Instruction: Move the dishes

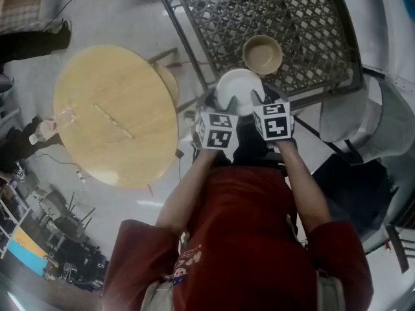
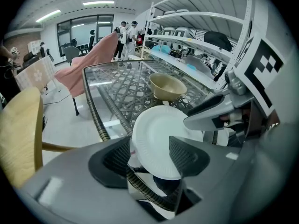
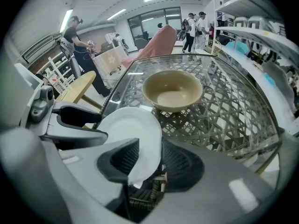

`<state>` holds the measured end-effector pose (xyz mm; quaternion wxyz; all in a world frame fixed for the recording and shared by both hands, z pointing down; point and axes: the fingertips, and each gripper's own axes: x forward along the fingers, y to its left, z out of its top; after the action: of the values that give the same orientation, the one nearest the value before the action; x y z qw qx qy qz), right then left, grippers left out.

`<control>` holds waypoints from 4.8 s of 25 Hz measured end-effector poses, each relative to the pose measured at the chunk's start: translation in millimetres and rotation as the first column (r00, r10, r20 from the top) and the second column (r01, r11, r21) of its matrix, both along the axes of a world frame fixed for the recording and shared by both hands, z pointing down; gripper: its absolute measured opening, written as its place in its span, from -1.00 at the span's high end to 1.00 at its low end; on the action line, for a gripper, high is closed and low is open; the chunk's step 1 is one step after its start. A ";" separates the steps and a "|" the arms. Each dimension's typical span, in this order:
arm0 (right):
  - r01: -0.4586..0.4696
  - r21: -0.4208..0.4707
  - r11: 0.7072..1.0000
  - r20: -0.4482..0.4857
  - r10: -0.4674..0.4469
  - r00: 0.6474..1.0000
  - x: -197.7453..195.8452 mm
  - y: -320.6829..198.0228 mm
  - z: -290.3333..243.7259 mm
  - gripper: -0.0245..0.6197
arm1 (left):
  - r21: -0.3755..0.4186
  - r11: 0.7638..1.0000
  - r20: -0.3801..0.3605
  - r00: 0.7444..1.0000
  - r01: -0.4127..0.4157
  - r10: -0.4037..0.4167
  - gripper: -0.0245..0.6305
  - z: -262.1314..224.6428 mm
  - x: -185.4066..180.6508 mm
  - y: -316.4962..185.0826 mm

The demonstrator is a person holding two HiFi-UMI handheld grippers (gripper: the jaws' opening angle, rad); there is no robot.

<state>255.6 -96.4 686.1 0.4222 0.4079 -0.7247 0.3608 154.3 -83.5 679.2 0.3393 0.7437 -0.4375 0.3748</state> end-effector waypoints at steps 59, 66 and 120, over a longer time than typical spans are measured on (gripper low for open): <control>0.276 0.679 0.681 0.223 -0.549 0.806 -291.3 50.4 -247.3 0.48 | 0.631 0.528 -0.142 0.754 0.568 -0.641 0.26 -221.7 -296.0 120.0; 0.260 0.769 0.584 0.235 -0.636 0.735 -346.1 79.6 -282.1 0.48 | 0.750 0.374 -0.146 0.689 0.545 -0.710 0.32 -262.1 -353.0 165.8; 0.599 0.511 0.617 0.033 -0.711 0.703 -489.3 110.8 -147.7 0.48 | 0.867 0.267 -0.068 0.633 0.420 -0.771 0.91 -308.4 -450.5 263.3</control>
<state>-233.7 14.4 538.5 0.3270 0.1558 -0.9312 0.0415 -296.2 179.8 370.8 -0.0228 0.4948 -0.8635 0.0949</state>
